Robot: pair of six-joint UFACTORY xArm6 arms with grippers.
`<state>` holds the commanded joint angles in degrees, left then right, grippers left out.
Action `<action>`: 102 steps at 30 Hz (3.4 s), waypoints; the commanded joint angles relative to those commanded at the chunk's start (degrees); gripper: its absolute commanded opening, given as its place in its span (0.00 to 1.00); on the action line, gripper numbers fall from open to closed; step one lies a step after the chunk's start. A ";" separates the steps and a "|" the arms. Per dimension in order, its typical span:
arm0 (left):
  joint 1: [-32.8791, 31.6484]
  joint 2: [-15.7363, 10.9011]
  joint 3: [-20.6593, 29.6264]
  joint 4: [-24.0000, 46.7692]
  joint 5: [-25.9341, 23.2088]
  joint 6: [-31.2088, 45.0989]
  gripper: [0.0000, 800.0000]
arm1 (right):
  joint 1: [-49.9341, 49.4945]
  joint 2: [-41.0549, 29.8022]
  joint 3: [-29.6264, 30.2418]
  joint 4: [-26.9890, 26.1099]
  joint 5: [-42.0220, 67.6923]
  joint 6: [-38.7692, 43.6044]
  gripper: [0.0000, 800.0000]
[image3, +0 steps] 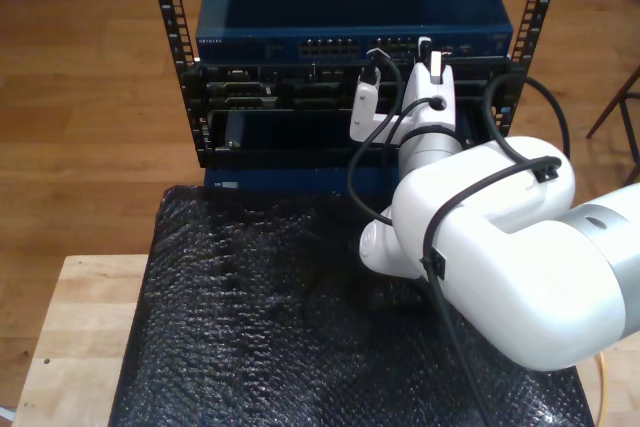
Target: Grab the cable and plug it in
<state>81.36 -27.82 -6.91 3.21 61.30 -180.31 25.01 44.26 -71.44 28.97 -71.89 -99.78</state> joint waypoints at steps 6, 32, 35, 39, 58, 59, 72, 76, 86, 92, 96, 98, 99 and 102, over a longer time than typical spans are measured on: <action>0.00 0.00 0.00 0.00 0.00 0.00 1.00 | -0.18 -1.14 0.97 -1.14 2.11 0.00 0.54; 0.00 0.00 0.00 0.00 0.00 0.00 1.00 | 0.09 -28.75 26.46 -1.32 21.01 0.00 0.93; 0.00 0.00 0.00 0.00 0.00 0.00 1.00 | 0.09 -32.70 29.80 -1.32 23.65 -0.09 1.00; 0.00 0.00 0.00 0.00 0.09 0.00 1.00 | -0.26 -37.98 33.14 -1.32 26.11 -0.09 1.00; 0.00 0.00 0.09 0.00 0.00 0.00 1.00 | -22.68 -58.55 31.21 -16.88 71.38 -0.26 1.00; 0.00 0.00 0.00 0.00 0.00 0.00 1.00 | -23.30 -58.46 30.77 -18.81 72.88 -0.35 1.00; 0.00 0.00 0.00 0.00 0.00 0.09 1.00 | -38.51 -58.11 24.53 -32.70 93.19 -10.37 1.00; 0.00 0.00 0.00 0.00 0.00 0.00 1.00 | -42.46 -58.20 22.15 -32.18 102.42 -18.90 1.00; 0.00 0.00 0.00 0.00 0.00 0.00 1.00 | -59.25 -61.01 19.52 -22.42 131.16 -44.22 1.00; 0.00 0.00 0.00 0.00 0.00 0.00 1.00 | -70.95 -63.65 20.40 -22.77 143.56 -50.11 1.00; 0.00 0.00 0.09 0.00 0.00 0.00 1.00 | -77.89 -67.16 24.44 -22.86 147.78 -53.45 1.00; 0.00 0.00 0.00 0.00 0.00 0.00 1.00 | -81.49 -69.27 26.90 -22.95 148.66 -55.03 1.00; 0.00 0.00 0.00 0.00 0.00 0.00 1.00 | -83.08 -70.42 28.13 -23.03 148.75 -56.35 1.00; 0.00 0.00 0.00 0.00 0.00 0.00 1.00 | -86.95 -73.76 31.56 -24.00 148.92 -60.84 1.00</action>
<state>81.36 -27.82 -6.91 3.21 61.30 -180.31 -61.93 -29.49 -39.88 4.97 77.03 -160.62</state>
